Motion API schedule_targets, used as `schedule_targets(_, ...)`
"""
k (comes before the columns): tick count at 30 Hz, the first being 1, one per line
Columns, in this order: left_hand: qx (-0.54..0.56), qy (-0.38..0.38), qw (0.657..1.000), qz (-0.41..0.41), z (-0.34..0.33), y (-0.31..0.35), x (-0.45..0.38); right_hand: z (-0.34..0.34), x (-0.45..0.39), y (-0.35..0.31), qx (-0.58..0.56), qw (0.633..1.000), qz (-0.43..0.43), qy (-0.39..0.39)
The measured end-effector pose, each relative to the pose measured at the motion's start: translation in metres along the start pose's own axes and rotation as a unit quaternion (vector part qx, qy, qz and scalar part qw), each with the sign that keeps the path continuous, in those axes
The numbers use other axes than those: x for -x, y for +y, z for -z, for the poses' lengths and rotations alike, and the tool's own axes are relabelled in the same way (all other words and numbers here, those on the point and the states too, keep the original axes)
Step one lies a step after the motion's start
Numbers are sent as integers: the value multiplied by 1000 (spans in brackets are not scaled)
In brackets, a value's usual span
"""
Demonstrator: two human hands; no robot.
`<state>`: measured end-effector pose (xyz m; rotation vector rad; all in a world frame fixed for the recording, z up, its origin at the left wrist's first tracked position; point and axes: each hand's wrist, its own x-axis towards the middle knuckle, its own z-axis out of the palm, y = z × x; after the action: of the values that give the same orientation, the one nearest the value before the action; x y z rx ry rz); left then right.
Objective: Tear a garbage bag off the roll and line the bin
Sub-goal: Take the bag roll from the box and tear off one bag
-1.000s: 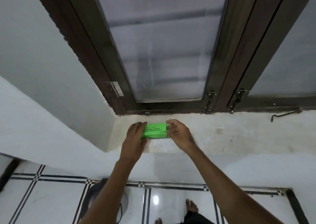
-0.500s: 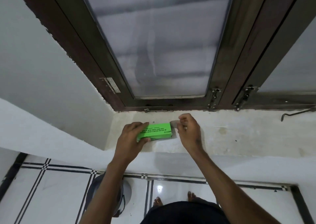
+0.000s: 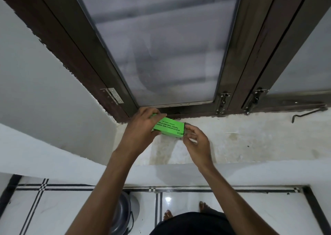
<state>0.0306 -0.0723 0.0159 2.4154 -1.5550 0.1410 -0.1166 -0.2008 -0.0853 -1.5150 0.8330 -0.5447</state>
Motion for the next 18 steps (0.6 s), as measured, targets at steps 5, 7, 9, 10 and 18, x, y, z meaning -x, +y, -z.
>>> schedule_targets(5,64,-16,997,36,-8,-5,10,11,-11,-4,40,996,32,-68)
schedule_targets(7,95,-26,993,60,-13,-9,15,15,-13,-5,66,992,31,-103)
schedule_targets(9,127,-32,988,83,-18,-13,21,17,-14,-5,75,991,36,-103)
schedule_targets(10,141,-34,985,92,-21,-16,24,20,-15,-5,76,992,39,-94)
schedule_targets(18,176,-41,972,149,-55,-38,56,47,-8,-1,170,981,64,-70)
